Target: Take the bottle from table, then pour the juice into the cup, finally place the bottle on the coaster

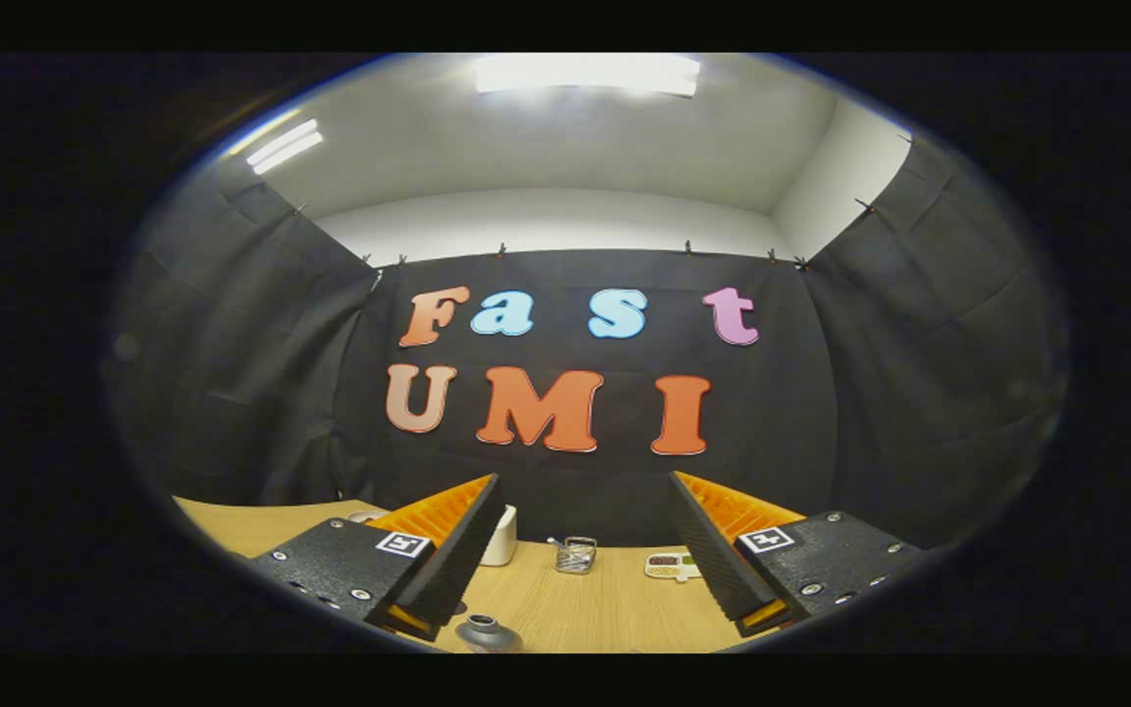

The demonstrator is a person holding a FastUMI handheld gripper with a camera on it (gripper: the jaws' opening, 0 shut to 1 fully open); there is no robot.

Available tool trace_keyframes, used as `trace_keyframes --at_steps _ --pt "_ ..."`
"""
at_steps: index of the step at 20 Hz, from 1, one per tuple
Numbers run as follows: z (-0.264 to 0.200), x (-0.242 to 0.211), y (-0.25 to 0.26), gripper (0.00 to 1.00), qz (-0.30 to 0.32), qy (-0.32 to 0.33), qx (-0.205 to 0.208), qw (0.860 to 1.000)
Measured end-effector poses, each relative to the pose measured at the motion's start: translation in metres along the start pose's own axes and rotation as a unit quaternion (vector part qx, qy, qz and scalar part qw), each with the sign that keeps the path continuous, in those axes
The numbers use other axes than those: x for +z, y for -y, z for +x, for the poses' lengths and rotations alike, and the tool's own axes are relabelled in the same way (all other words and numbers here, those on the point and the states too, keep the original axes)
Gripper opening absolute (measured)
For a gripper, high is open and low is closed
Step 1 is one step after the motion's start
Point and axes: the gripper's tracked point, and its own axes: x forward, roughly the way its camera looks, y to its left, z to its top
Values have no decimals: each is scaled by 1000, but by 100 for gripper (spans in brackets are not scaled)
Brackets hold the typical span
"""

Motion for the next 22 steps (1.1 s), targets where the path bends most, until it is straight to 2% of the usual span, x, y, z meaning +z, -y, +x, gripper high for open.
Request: trace_keyframes --at_steps 6,16,19,22 --pt "-9 -4 -13 98 -10 4 13 1000" --pt "-21 -52 -19 98 -5 -42 21 999" --pt "-28 -74 -26 98 -2 -61 32 998" --pt "-39 -100 -42 98 11 -83 63 994"
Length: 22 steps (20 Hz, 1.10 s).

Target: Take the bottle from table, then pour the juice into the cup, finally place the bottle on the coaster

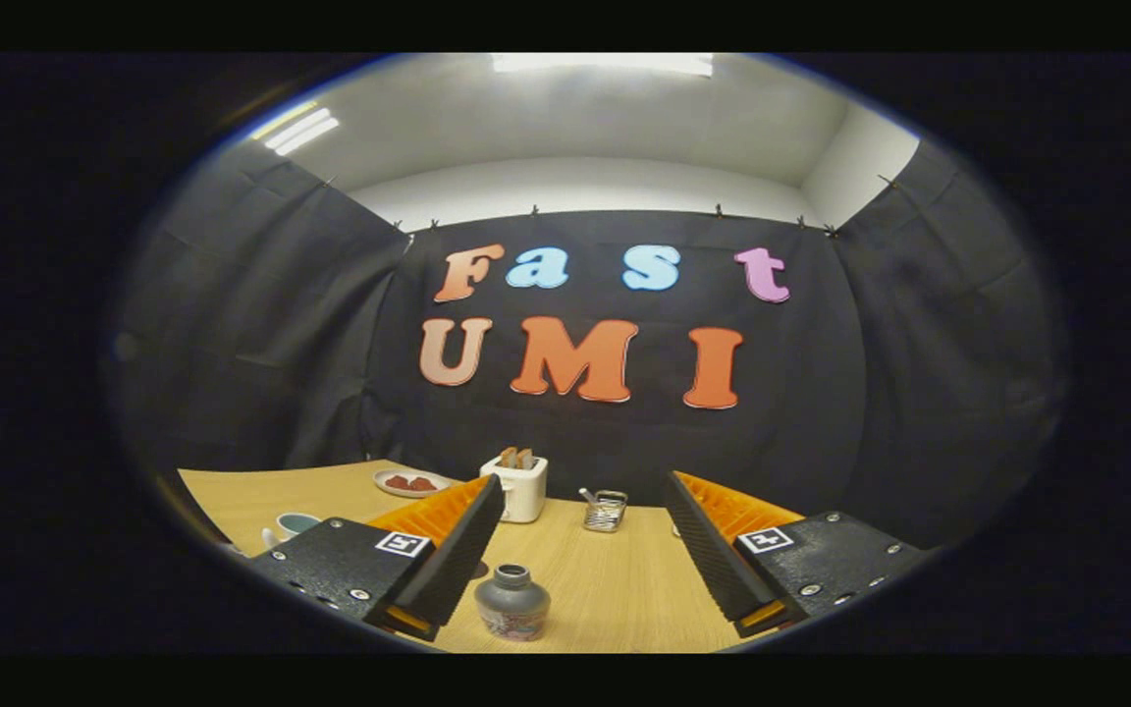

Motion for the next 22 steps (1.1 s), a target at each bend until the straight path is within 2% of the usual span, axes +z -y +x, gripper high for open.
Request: trace_keyframes --at_steps 2,8,22 --pt "-2 -23 -4 98 19 -21 13 999" --pt "-1 -76 -10 98 34 -67 18 997" --pt "-1 -145 -38 99 34 -132 47 990"
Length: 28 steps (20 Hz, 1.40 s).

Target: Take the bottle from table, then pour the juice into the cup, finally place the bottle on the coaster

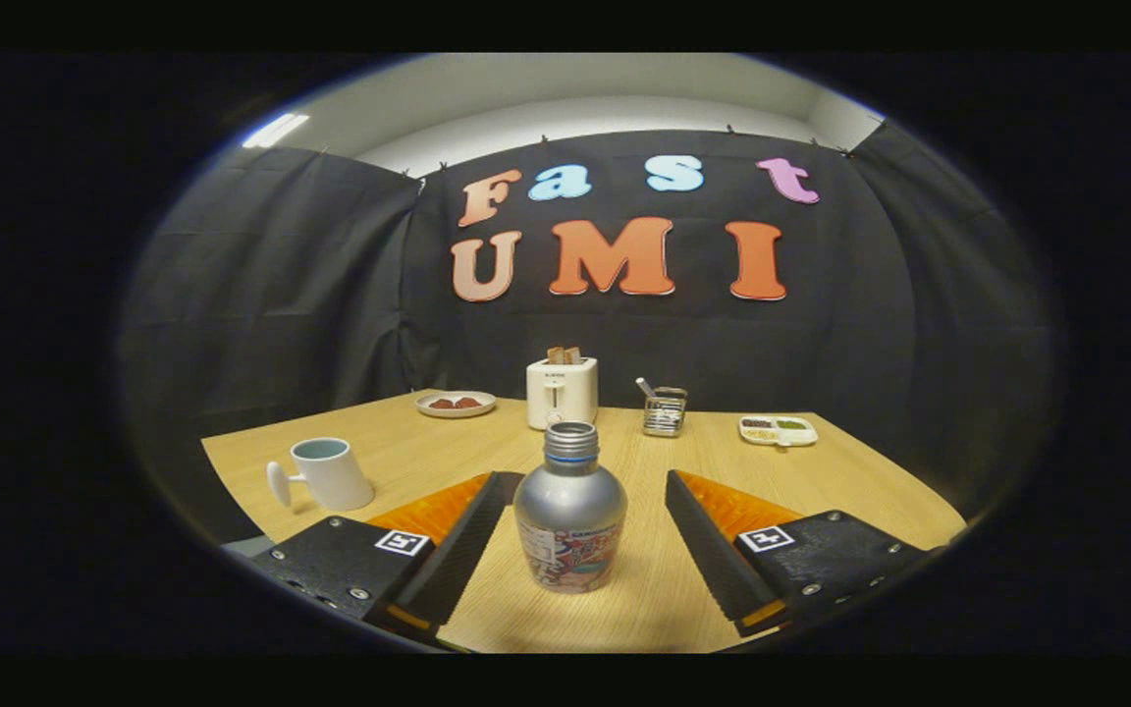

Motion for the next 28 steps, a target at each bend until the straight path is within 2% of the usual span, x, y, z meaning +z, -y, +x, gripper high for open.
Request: trace_keyframes --at_steps 10,16,18,21,25,28 --pt "25 -35 -8 98 9 -32 0 999" --pt "33 -51 -4 89 11 -48 -15 999" --pt "35 -52 -5 81 15 -47 -19 999" --pt "33 -51 -5 80 16 -53 -22 998" --pt "37 -47 -10 79 -7 -66 -24 998" --pt "42 -35 -14 79 -48 -66 -26 996"
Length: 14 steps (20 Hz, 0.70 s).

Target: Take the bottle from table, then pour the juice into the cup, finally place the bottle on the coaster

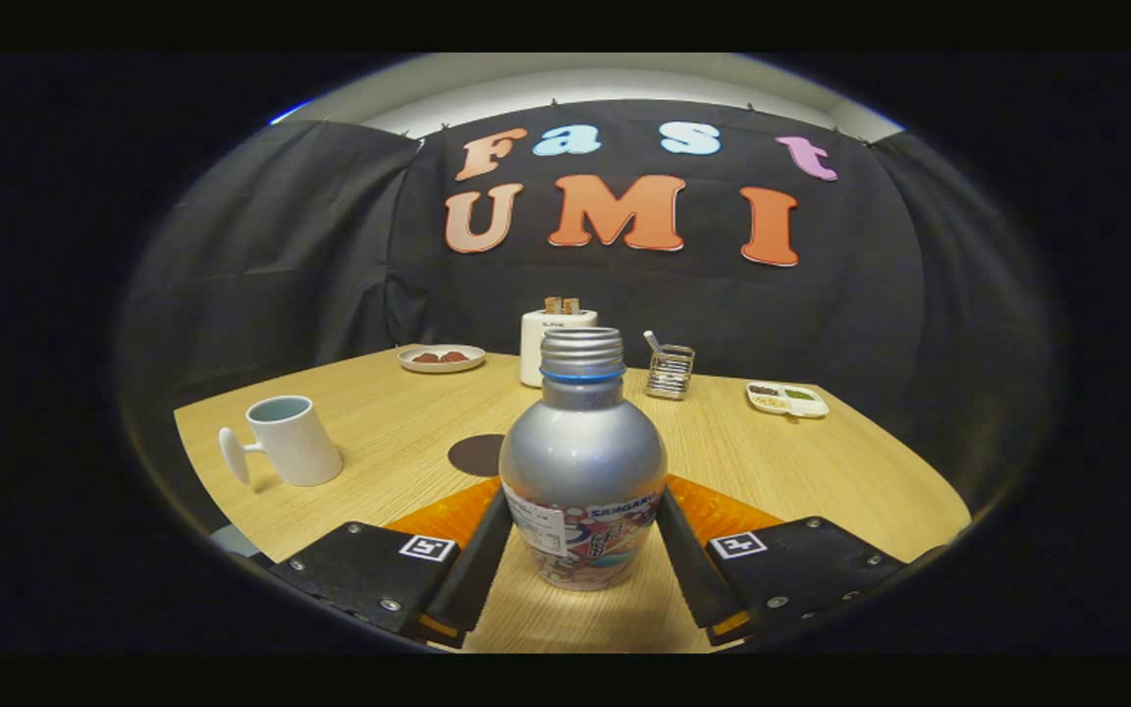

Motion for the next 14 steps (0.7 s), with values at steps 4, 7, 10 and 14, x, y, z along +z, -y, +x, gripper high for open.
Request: trace_keyframes --at_steps 4,7,10,14 --pt "8 19 -8 79 -52 5 -17 999" --pt "11 25 -21 79 -100 6 -28 995" --pt "18 39 -33 79 -147 13 -38 988" --pt "21 50 -56 79 -185 24 -41 982"
